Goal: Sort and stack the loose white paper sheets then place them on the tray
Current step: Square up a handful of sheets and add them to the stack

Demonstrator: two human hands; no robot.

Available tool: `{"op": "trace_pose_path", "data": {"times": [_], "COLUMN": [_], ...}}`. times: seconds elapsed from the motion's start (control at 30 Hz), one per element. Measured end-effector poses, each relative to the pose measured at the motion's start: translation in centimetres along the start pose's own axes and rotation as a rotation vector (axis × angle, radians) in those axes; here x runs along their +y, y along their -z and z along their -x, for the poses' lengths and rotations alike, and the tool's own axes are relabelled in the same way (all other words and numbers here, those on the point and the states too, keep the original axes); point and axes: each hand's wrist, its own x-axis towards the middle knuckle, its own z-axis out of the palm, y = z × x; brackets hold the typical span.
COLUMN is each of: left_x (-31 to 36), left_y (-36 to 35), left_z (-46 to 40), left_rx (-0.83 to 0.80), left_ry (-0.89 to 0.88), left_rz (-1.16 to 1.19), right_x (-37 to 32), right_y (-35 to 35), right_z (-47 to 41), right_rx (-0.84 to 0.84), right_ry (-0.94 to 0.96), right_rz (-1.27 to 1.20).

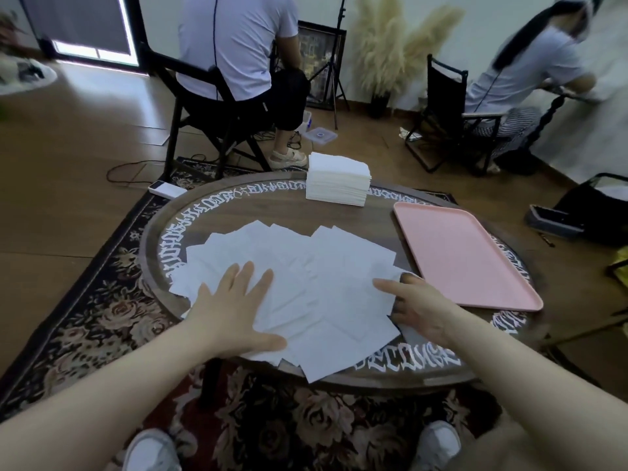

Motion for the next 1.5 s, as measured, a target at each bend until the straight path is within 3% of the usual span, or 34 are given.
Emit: {"op": "trace_pose_path", "data": {"times": [0.1, 0.2, 0.4, 0.5, 0.57, 0.63, 0.73, 0.93, 1.03, 1.2, 1.33, 1.5], "left_x": [0.0, -0.3, -0.5, 0.0, 0.6, 0.9, 0.4, -1.9, -2.0, -2.0, -2.3, -2.4], "left_y": [0.1, 0.1, 0.2, 0.7, 1.0, 1.3, 2.1, 2.0, 1.6, 1.5, 1.5, 0.9], "left_z": [-0.4, -0.7, -0.1, 0.3, 0.4, 0.4, 0.1, 0.2, 0.4, 0.4, 0.3, 0.1], "left_rx": [0.022, 0.069, 0.035, 0.068, 0.100, 0.083, 0.031, -0.039, -0.028, -0.013, -0.021, 0.000], "left_ry": [-0.010, -0.017, -0.035, -0.048, -0.063, -0.071, -0.027, -0.006, -0.034, -0.060, -0.091, -0.118], "left_rz": [-0.070, -0.113, 0.018, -0.044, -0.096, -0.091, 0.075, 0.079, 0.076, 0.060, 0.126, 0.145], "right_x": [-0.2, -0.3, -0.6, -2.2, -3.2, -3.8, -4.1, -4.5, -5.8, -6.7, -6.1, -4.9], "right_y": [-1.8, -2.6, -2.6, -1.4, -0.5, -0.5, -3.0, -8.1, -9.5, -11.5, -13.2, -14.7], "right_z": [-0.9, -1.7, -1.6, 0.6, 1.7, 2.2, 1.2, -3.0, -4.5, -5.9, -6.2, -6.3], "right_rx": [0.020, 0.090, 0.162, 0.082, 0.056, 0.091, 0.056, -0.075, -0.090, -0.130, -0.142, -0.101], "right_ry": [0.027, 0.005, 0.083, -0.026, -0.058, 0.072, 0.206, -0.104, -0.176, -0.105, 0.092, 0.217], "right_rz": [-0.080, 0.006, 0.265, 0.759, 0.952, 0.874, 0.518, 0.092, 0.176, 0.352, 0.506, 0.446]}}
